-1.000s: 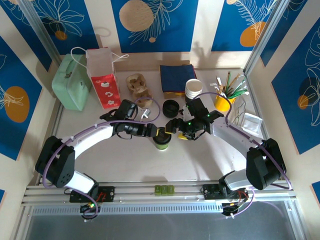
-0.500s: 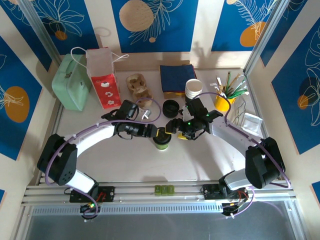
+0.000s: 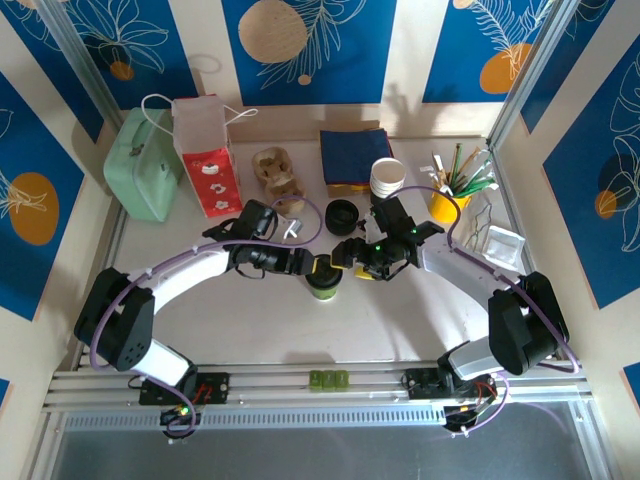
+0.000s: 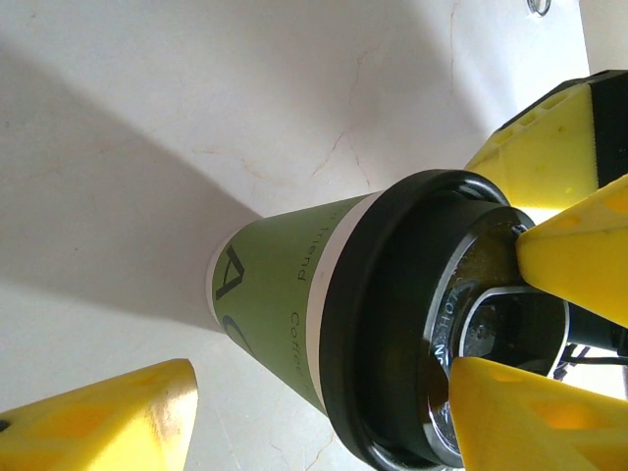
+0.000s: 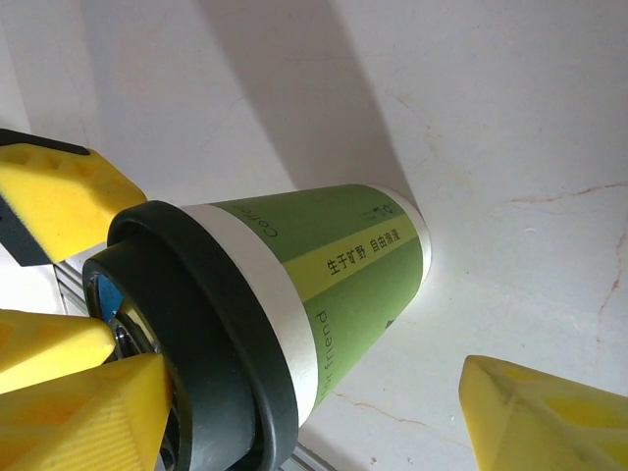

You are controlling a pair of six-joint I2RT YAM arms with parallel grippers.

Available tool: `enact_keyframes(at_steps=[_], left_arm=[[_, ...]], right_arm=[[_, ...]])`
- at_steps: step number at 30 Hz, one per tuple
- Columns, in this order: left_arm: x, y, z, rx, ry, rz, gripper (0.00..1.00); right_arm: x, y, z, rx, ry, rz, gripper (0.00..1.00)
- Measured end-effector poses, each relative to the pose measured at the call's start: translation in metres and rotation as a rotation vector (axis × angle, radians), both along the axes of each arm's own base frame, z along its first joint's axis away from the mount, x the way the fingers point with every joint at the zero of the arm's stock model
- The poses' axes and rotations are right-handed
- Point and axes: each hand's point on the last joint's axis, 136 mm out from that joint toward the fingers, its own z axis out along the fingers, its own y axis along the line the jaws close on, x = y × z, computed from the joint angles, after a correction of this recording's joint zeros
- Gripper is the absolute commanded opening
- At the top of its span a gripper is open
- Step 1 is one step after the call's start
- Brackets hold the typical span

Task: Pack the takeout coffee

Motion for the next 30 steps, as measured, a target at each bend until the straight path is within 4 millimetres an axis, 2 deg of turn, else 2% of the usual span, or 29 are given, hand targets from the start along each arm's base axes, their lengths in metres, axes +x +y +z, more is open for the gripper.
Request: enact_keyframes(at_steps=[17,30], left_arm=[[0.001,-0.003,-0.004,0.008,-0.024,-0.024,0.64],[0.0,-0.003,-0.006,-0.038,-0.097,-0.026,0.64]], right_arm=[[-0.002,0.002,-0.011,0.074,0.012,-0.005,0.75],[-0.002,0.005,-0.011,0.091,-0.011,-0.006,0.75]])
